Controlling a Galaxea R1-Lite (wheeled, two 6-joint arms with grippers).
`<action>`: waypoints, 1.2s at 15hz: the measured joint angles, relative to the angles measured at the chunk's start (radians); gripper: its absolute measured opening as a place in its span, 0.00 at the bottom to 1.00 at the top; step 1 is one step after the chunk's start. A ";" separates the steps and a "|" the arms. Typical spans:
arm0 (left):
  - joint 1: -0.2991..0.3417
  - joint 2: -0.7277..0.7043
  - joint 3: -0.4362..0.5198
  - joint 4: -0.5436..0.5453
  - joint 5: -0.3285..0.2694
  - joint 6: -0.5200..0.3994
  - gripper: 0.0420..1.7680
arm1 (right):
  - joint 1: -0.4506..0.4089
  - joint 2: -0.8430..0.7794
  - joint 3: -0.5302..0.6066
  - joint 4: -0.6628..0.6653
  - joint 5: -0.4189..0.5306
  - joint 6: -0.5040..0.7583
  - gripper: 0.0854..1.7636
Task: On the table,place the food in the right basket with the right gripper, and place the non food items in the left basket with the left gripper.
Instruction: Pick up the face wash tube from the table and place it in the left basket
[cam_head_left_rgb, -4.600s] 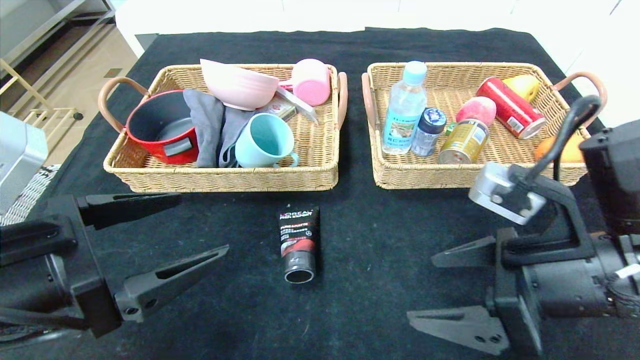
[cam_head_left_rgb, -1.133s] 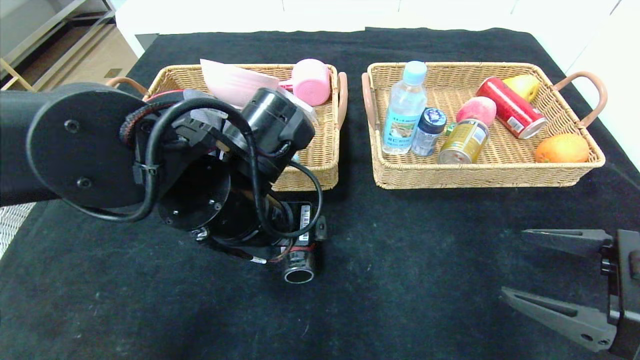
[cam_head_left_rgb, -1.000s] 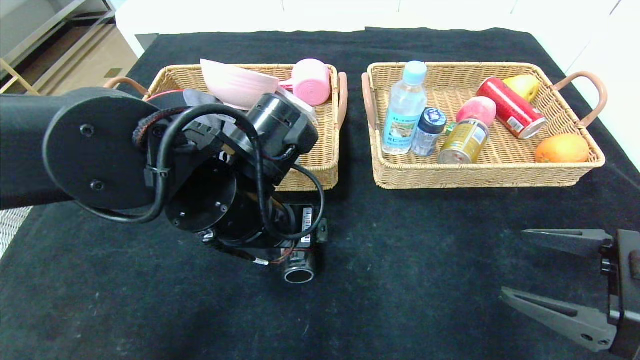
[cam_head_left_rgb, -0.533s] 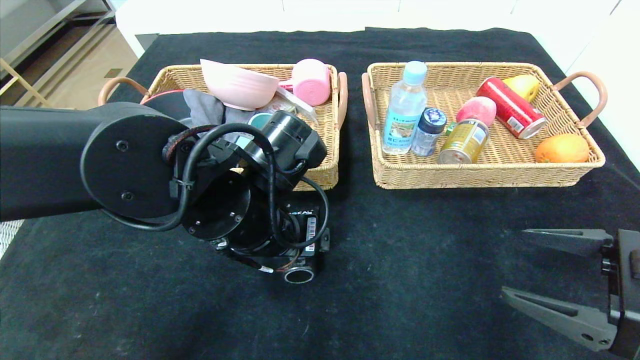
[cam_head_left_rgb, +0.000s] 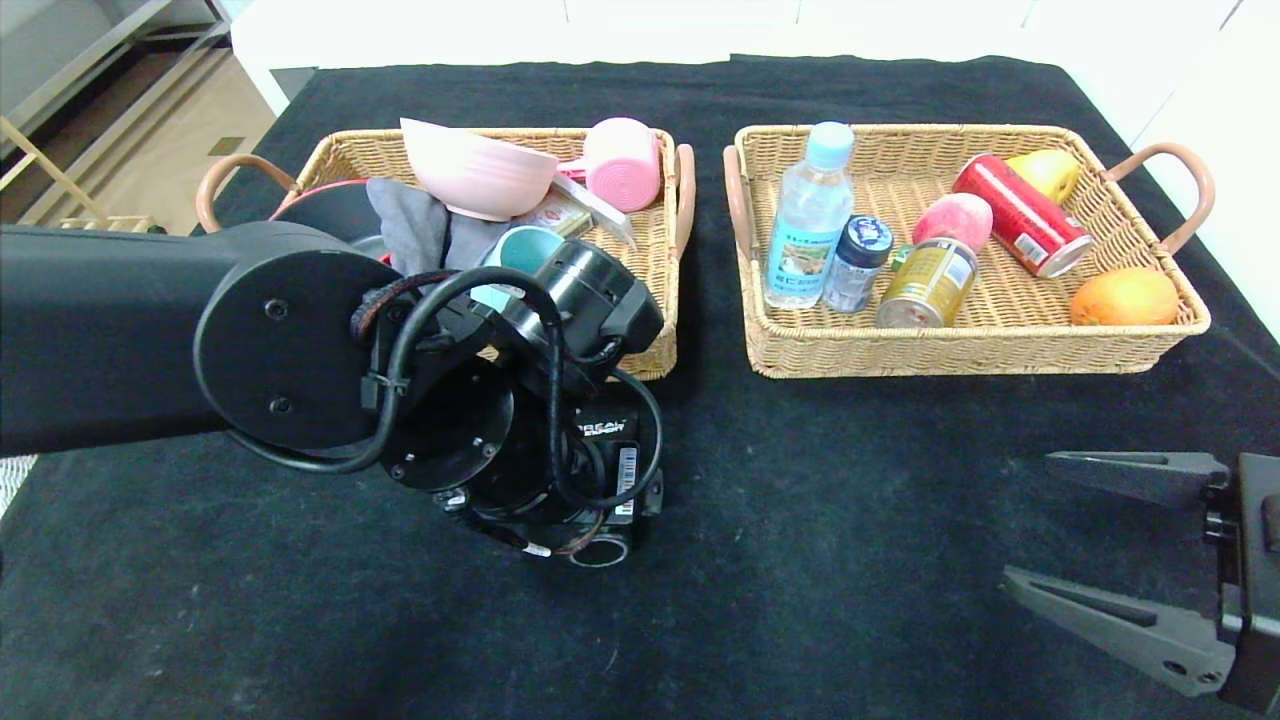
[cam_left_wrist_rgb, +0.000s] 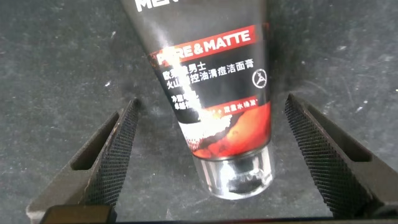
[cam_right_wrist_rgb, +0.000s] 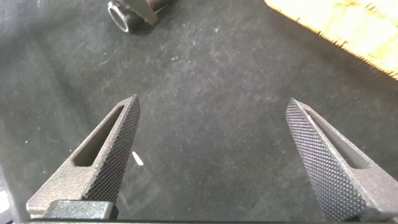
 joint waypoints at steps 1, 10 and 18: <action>0.000 0.001 0.000 0.001 0.000 0.000 0.97 | 0.000 0.000 0.002 -0.005 0.000 0.000 0.97; 0.000 0.006 0.000 0.003 0.002 0.003 0.45 | 0.001 0.002 0.008 -0.005 0.001 0.000 0.97; 0.001 0.010 -0.002 0.005 0.001 0.011 0.45 | 0.001 0.005 0.008 -0.006 0.001 0.000 0.97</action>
